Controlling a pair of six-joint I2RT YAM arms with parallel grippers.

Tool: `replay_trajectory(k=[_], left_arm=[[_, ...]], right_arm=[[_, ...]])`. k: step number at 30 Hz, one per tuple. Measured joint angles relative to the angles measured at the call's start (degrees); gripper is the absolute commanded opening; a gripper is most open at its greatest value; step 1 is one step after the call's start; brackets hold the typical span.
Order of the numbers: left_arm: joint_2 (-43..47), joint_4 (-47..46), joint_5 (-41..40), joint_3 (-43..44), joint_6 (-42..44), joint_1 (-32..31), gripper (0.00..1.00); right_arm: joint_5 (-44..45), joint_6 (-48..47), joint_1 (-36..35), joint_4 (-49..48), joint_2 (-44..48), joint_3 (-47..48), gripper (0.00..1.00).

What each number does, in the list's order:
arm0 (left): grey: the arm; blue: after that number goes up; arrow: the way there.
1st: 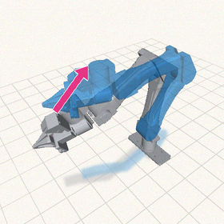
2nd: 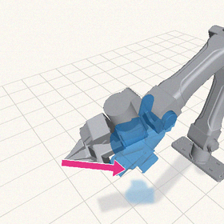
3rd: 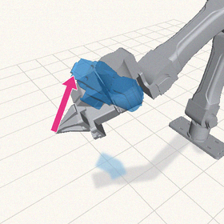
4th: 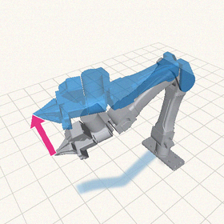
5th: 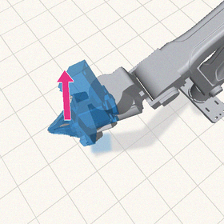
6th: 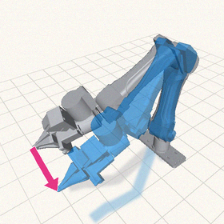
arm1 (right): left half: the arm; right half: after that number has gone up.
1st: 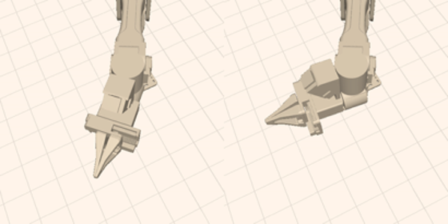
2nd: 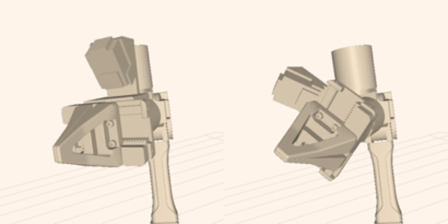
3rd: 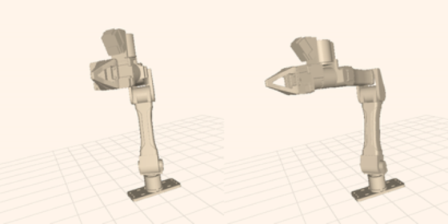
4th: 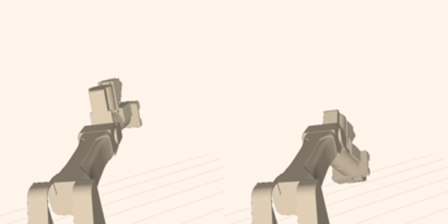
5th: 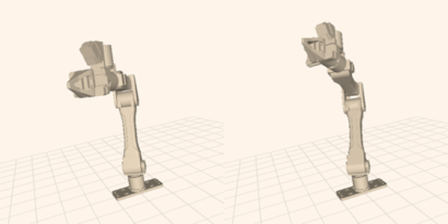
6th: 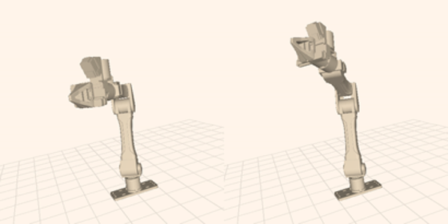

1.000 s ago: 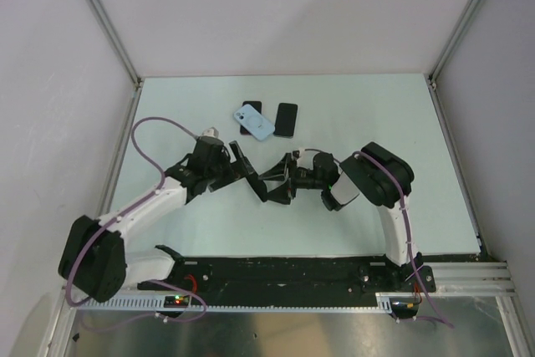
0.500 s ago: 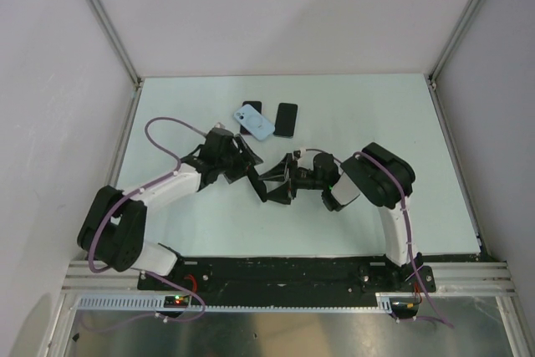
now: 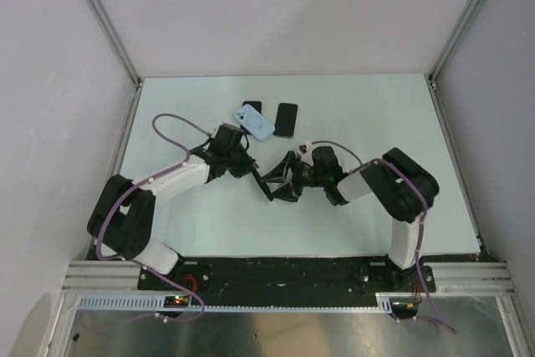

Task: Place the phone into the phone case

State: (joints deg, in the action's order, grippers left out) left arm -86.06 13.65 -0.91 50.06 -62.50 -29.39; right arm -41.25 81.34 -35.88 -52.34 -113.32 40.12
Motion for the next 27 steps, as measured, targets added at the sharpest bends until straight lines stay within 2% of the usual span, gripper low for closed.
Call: replay_trajectory(k=[5,9,13,16,18,21,23,25,27], left_arm=[[-3.34,5.01,-4.20,5.60,2.62,-1.27,0.00],[-6.86,10.16,-8.72,10.84,5.73,-1.86,0.00],[-11.78,13.44,-10.93,16.83,7.93,-3.56,0.09],[-14.86,15.37,-12.02,20.31,9.53,-5.01,0.23],[-16.57,16.22,-12.52,21.94,10.32,-5.73,0.39],[-18.67,16.61,-12.35,23.41,11.13,-6.32,0.71],[-19.08,17.03,-12.17,23.50,12.00,-6.51,0.85],[-18.99,17.42,-12.20,23.58,13.03,-6.56,0.92],[-18.51,17.44,-12.22,23.63,13.70,-6.47,0.95]], right_arm=[[8.98,-13.11,1.73,19.98,12.92,-0.37,0.87],[17.18,-22.62,3.82,31.85,21.46,-0.52,0.89],[23.50,-30.23,4.39,39.63,26.58,-0.50,0.89],[27.61,-35.39,4.35,44.83,28.50,-0.15,0.89],[30.34,-38.38,4.33,48.50,28.61,1.18,0.90],[34.27,-41.79,4.24,53.24,28.52,4.33,0.91],[37.27,-43.78,4.26,55.63,28.13,7.30,0.91],[39.65,-45.11,4.44,56.98,27.06,10.45,0.92],[41.72,-46.31,4.83,57.86,24.83,14.38,0.92]])
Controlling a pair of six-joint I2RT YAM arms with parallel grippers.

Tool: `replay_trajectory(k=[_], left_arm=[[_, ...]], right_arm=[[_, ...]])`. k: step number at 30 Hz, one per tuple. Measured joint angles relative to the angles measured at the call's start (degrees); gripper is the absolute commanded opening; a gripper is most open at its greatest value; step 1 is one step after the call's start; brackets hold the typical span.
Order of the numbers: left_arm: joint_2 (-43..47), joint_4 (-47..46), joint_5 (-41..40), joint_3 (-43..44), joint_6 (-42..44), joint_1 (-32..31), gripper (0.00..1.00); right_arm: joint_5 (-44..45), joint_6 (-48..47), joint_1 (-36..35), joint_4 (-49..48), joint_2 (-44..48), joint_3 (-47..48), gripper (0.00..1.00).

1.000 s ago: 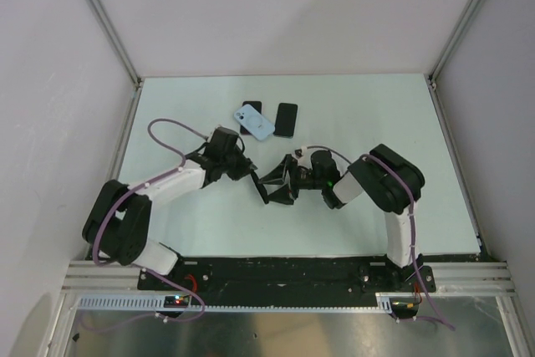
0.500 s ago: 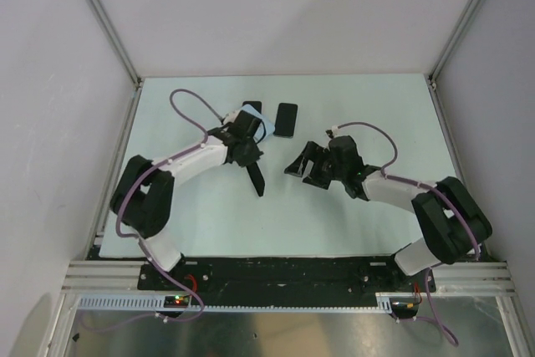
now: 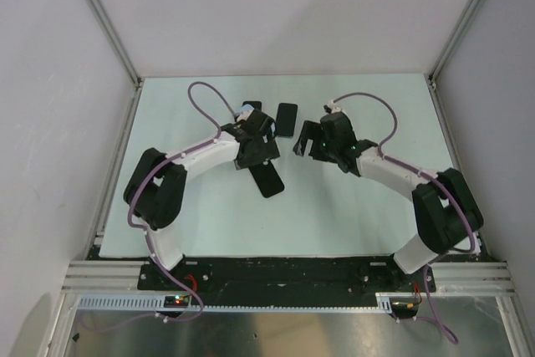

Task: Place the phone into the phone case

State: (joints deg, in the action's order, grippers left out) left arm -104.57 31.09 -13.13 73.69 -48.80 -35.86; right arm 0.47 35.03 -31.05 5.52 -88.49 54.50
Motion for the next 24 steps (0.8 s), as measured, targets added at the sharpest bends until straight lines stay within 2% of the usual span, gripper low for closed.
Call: replay_trajectory(k=[3,7,11,15,20,24], left_arm=[[2.56,0.24,0.15,-0.31,0.87,0.85,0.96],[11.87,0.02,0.57,-3.61,1.77,4.46,0.96],[23.52,-0.22,1.27,-8.68,2.71,9.57,0.96],[31.74,-0.02,2.36,-13.42,3.76,11.91,0.96],[37.68,0.33,4.72,-17.20,5.05,13.42,0.96],[40.37,0.44,6.40,-18.45,5.75,14.32,0.96]], right_arm=[[2.56,-1.31,0.61,1.60,-5.29,6.84,0.92],[5.18,-2.91,1.18,4.11,-15.23,18.36,0.92],[8.37,-4.66,1.46,9.66,-28.26,35.30,0.93],[11.17,-5.84,1.55,15.43,-39.10,50.86,0.95],[13.84,-7.15,1.49,23.61,-49.86,67.47,0.97],[15.23,-8.66,1.29,28.26,-54.90,75.56,0.99]])
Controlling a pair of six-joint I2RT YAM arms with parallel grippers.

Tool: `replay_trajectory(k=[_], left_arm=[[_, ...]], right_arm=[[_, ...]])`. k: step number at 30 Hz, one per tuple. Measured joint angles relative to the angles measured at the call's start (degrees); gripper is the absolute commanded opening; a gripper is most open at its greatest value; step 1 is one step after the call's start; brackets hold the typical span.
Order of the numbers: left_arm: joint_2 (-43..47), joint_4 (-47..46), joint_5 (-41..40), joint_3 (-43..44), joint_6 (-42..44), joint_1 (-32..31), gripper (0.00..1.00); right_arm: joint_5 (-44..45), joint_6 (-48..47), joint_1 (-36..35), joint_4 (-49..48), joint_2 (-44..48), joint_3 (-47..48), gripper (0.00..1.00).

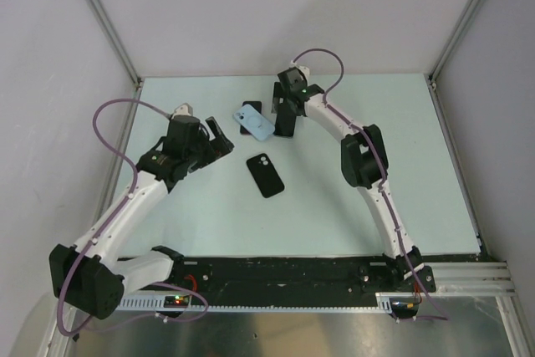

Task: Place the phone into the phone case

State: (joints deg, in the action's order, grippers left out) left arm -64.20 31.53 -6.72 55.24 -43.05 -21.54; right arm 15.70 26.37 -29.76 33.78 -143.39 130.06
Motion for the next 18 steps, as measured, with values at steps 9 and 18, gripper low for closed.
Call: replay_trajectory(k=[9,18], left_arm=[[1.29,0.07,2.75,-0.09,0.66,0.55,0.96],[1.20,0.07,3.13,-0.09,0.66,0.72,0.96]], right_arm=[[1.57,-4.07,-1.20,5.73,-3.78,3.91,0.99],[2.14,-5.90,-2.47,6.34,-4.33,4.42,0.99]])
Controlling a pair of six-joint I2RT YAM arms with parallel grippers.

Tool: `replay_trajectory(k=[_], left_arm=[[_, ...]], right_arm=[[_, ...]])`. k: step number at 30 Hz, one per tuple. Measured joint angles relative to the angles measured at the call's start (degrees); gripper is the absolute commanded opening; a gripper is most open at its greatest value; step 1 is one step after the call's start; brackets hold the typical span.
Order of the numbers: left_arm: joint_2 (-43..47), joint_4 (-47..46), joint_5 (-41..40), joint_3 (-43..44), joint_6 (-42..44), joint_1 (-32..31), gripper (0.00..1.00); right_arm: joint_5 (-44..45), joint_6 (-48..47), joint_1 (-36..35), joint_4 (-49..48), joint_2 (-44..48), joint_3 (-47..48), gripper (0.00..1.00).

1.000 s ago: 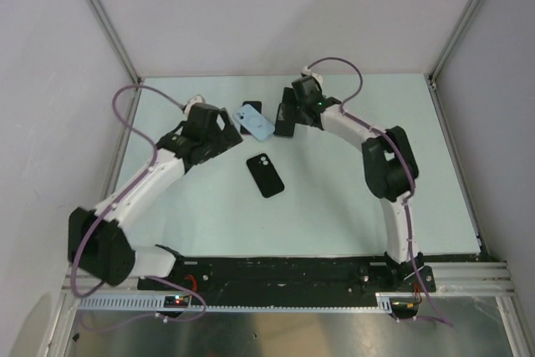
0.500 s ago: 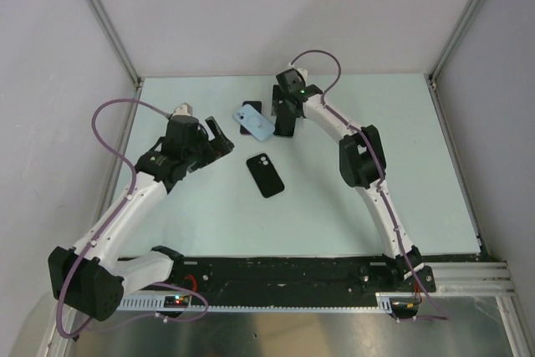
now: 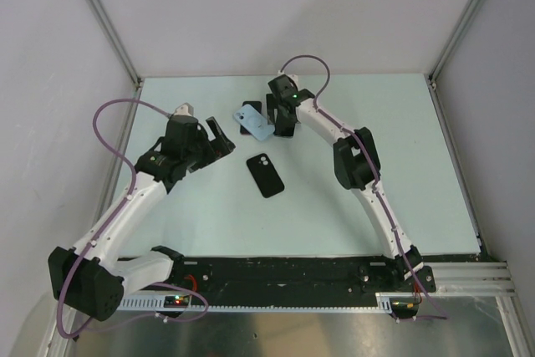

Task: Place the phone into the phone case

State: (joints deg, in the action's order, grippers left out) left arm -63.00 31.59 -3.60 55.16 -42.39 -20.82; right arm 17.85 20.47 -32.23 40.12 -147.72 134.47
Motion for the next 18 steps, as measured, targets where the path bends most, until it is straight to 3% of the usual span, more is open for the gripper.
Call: replay_trajectory(k=[7,18], left_arm=[[-0.57,0.00,0.31,0.00,0.04,0.02,0.96],[-2.21,0.00,0.72,0.00,0.00,0.28,0.97]], right_arm=[[-0.11,-0.76,-0.66,0.66,-0.11,0.50,0.99],[-3.08,-1.05,-0.26,2.19,-0.59,1.31,0.89]])
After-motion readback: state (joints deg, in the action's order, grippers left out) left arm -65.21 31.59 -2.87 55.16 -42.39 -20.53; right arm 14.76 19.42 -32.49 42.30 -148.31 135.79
